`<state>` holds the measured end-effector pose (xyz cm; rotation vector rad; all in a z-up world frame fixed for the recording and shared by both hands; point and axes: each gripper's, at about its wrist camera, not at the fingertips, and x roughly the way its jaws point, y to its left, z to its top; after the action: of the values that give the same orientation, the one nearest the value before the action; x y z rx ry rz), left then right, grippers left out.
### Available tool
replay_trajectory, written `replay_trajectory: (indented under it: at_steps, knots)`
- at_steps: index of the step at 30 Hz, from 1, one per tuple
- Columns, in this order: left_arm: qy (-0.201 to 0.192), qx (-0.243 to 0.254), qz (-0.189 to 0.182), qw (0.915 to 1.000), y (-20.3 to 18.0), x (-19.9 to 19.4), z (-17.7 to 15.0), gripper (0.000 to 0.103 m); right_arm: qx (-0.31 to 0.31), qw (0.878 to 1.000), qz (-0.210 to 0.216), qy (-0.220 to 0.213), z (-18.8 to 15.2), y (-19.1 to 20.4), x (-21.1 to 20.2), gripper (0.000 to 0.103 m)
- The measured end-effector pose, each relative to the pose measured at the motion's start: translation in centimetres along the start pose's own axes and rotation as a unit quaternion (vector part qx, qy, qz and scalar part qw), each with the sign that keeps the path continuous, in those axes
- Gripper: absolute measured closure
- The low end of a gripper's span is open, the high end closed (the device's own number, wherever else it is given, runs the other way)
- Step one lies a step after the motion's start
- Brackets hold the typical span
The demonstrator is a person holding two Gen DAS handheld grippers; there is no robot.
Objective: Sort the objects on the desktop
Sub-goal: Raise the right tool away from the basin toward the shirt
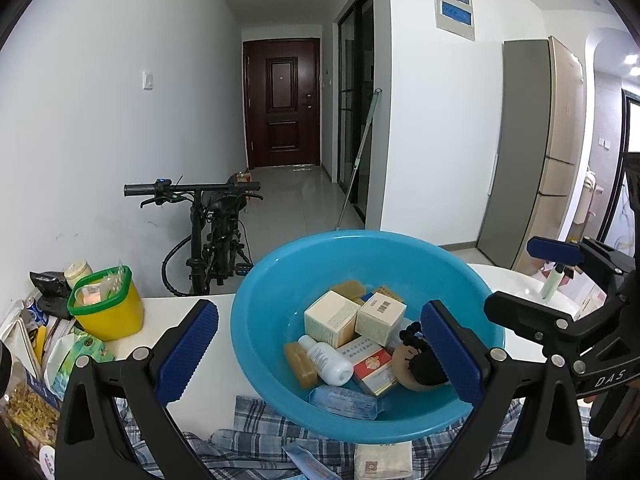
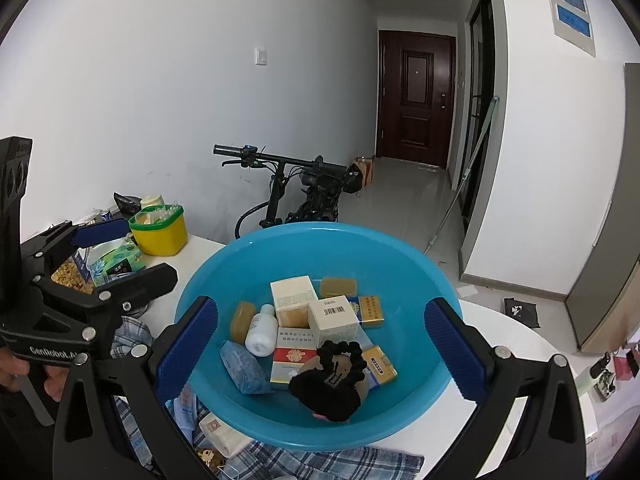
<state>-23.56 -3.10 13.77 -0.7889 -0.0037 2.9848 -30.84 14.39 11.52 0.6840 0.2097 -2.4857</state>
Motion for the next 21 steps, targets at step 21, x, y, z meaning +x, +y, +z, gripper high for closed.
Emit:
replay_trajectory:
  at_steps: [21]
  knots:
    - [-0.004,-0.031,-0.014,0.9994,2.3,-1.8,0.7,0.000,-0.072,0.997,-0.029,0.012,-0.1,3.8,-0.1,0.000]
